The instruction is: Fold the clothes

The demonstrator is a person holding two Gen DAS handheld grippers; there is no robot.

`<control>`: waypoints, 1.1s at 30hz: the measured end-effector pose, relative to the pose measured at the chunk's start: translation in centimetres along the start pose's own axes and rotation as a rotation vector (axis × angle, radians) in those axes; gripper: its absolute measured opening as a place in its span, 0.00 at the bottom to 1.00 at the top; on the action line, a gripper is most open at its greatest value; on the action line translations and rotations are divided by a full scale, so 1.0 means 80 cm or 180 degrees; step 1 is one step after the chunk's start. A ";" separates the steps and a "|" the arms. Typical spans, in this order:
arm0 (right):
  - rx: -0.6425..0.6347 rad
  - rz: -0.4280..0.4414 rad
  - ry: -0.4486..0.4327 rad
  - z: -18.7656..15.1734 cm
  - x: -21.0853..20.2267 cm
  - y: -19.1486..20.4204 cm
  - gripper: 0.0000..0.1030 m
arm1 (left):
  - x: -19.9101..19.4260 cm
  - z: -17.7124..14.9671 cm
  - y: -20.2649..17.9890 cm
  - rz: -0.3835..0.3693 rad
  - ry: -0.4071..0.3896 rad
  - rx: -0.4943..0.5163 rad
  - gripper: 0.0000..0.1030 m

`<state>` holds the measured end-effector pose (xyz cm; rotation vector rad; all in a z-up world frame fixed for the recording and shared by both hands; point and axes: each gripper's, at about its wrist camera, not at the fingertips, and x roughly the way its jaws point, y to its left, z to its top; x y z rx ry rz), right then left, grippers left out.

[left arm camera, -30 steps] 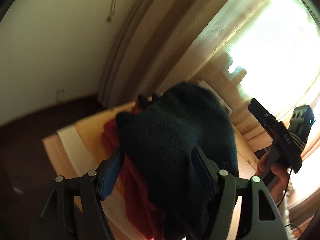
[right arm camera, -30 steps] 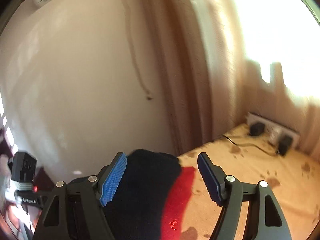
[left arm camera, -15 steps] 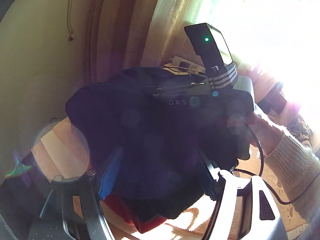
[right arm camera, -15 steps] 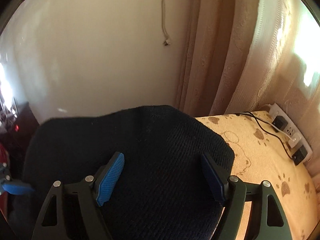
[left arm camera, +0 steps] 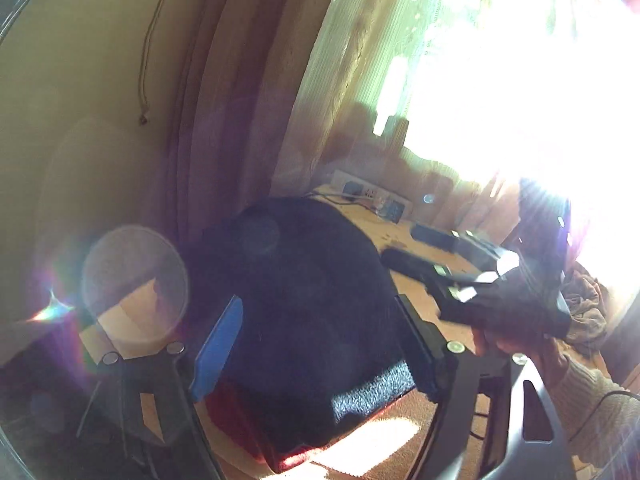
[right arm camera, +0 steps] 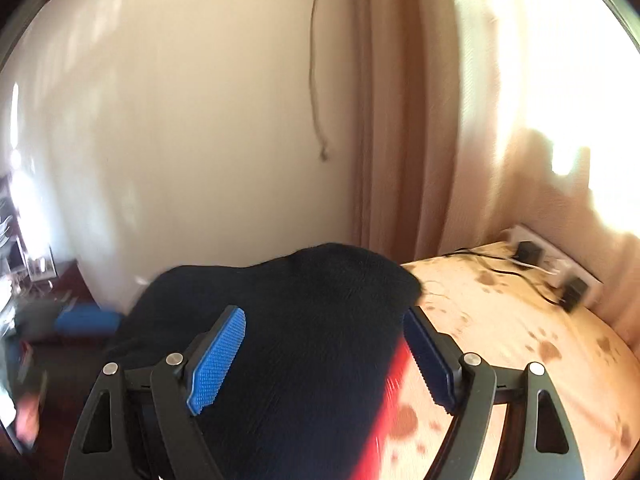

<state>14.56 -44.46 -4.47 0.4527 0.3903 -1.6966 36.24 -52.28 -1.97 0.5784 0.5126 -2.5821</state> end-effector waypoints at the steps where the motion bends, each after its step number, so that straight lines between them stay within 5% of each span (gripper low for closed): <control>1: -0.0028 -0.0006 0.0057 -0.009 0.000 0.004 0.81 | 0.000 0.003 -0.003 0.0018 -0.0044 0.0063 0.77; 4: -0.0111 -0.0025 0.0230 -0.034 0.000 0.016 0.81 | 0.015 0.007 -0.005 0.0094 -0.0047 0.0143 0.77; 10: -0.0278 -0.0063 0.0574 -0.085 -0.001 0.040 0.81 | 0.090 -0.020 0.031 0.0290 0.0363 0.0010 0.77; 16: -0.0186 -0.0045 0.0793 -0.090 0.018 0.038 0.82 | 0.086 -0.060 0.033 0.0413 0.0355 0.0150 0.78; 19: -0.0140 -0.0092 0.0807 -0.089 0.022 0.037 0.91 | 0.075 -0.062 0.025 0.0467 0.0306 0.0205 0.80; 25: 0.0263 -0.0142 0.0413 -0.083 -0.037 0.014 0.94 | 0.013 -0.040 -0.018 0.0678 -0.0084 0.0364 0.82; 28: 0.0194 -0.0301 0.0148 -0.077 -0.085 0.020 0.94 | -0.020 -0.045 -0.060 0.0800 -0.0301 0.0600 1.00; 33: 0.0111 -0.0590 0.0011 -0.076 -0.132 0.036 0.95 | -0.039 -0.070 -0.133 0.1197 -0.0445 0.0868 1.00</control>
